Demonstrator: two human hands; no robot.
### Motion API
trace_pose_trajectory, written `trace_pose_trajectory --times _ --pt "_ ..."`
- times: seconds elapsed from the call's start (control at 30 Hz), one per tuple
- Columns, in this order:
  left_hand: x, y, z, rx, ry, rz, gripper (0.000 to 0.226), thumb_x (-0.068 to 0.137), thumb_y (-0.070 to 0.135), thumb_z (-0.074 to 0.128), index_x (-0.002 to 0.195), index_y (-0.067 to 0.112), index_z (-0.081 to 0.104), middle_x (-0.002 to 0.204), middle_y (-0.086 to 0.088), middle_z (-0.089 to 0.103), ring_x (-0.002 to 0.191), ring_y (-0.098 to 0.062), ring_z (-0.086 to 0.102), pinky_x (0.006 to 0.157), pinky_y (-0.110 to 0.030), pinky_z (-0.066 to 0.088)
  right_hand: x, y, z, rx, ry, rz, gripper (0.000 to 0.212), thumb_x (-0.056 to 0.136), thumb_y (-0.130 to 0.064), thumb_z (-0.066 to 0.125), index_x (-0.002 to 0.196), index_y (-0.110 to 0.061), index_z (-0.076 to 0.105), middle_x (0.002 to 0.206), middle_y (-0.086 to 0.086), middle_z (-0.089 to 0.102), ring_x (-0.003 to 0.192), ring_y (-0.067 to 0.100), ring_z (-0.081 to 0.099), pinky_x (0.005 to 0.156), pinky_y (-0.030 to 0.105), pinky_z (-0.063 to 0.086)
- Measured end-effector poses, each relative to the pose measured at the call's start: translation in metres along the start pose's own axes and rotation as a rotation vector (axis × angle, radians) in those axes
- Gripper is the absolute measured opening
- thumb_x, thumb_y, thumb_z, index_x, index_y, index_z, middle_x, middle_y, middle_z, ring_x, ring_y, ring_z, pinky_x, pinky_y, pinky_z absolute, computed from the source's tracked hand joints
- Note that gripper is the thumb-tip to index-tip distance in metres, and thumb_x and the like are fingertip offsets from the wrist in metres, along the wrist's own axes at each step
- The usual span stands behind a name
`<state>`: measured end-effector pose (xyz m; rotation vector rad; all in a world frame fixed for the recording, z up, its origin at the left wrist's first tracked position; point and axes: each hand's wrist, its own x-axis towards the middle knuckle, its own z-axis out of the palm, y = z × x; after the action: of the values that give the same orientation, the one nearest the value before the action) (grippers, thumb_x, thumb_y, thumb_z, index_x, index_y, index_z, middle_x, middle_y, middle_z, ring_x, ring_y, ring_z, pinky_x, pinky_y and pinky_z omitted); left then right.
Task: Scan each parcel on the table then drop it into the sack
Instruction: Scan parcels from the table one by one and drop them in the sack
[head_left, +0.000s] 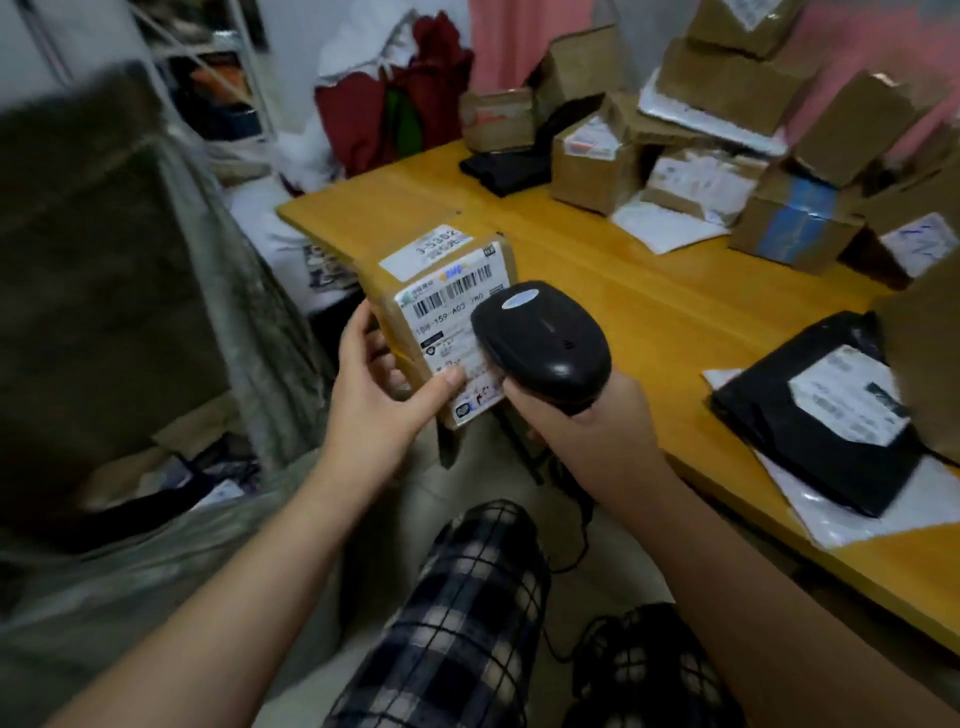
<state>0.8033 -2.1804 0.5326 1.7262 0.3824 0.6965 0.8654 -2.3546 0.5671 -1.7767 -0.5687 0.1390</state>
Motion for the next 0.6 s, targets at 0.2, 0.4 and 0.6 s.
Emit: trace_pose_trajectory --times 0.2,0.4,0.6 --pt "-0.044 -0.031 -0.11 0.23 0.301 -0.057 0.094 0.07 0.027 0.08 0.146 0.019 0.024 0.128 0.016 0.045 0.107 0.021 0.046 0.089 -0.002 0.039 0.01 0.008 0.091 -0.062 -0.237 0.027 0.037 0.076 -0.021 0.08 0.104 -0.029 0.057 0.084 -0.023 0.06 0.081 -0.006 0.058 0.07 0.01 0.042" --pt "-0.033 -0.09 -0.224 0.527 0.403 -0.214 0.101 0.065 0.037 0.086 0.145 0.024 0.025 0.141 -0.003 0.045 0.125 -0.015 0.049 0.104 -0.039 0.044 0.023 0.021 0.185 -0.131 -0.358 0.056 0.042 0.079 -0.021 0.079 0.113 -0.025 0.056 0.1 -0.011 0.062 0.102 0.008 0.057 0.082 0.021 0.042" --pt "0.002 -0.132 -0.234 0.645 0.136 -0.664 0.081 0.071 0.052 0.078 0.133 0.014 0.044 0.128 -0.012 0.06 0.113 -0.032 0.058 0.093 -0.039 0.047 0.025 0.056 0.254 -0.01 -0.25 0.334 0.04 0.079 -0.018 0.078 0.115 -0.012 0.062 0.102 0.001 0.065 0.103 0.018 0.059 0.079 0.02 0.039"
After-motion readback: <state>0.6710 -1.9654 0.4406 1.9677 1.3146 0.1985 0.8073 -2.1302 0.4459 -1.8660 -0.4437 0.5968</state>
